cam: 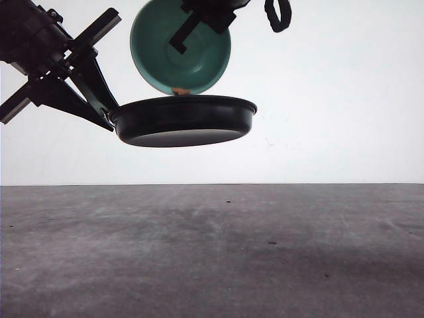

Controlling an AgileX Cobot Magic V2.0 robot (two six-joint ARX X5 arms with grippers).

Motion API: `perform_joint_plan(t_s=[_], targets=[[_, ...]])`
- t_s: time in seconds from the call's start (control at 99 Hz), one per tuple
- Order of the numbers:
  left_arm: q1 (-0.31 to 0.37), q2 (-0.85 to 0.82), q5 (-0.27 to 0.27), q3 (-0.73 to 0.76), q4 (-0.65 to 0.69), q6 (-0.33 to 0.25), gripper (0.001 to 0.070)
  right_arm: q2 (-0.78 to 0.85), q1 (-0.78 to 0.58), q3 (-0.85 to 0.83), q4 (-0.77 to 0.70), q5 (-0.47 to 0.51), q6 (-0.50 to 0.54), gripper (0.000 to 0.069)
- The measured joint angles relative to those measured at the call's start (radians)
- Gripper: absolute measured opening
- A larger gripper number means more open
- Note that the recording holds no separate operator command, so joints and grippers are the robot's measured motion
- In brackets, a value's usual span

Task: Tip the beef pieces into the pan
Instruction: 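Move the emptied bowl away from the pan with the right gripper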

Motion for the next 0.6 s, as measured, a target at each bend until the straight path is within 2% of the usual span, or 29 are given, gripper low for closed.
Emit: perform_joint_plan(t_s=[0.162,0.333,0.485,0.596], targets=[[0.0,0.0,-0.003,0.0,-0.001,0.0,0.0055,0.0,-0.009,0.0,0.06,-0.039,-0.077,0.0014],[0.0,0.0,-0.003,0.0,-0.001,0.0,0.0055,0.0,-0.016,0.0,0.055,-0.039,-0.101,0.0014],[0.0,0.0,-0.008,0.0,-0.001,0.003,0.0055,0.0,-0.021,0.0,0.054,-0.039,-0.093,0.0014],[0.0,0.0,-0.008,0.0,-0.001,0.005,0.0055,0.0,-0.02,0.0,0.053,0.007,-0.024,0.0014]])
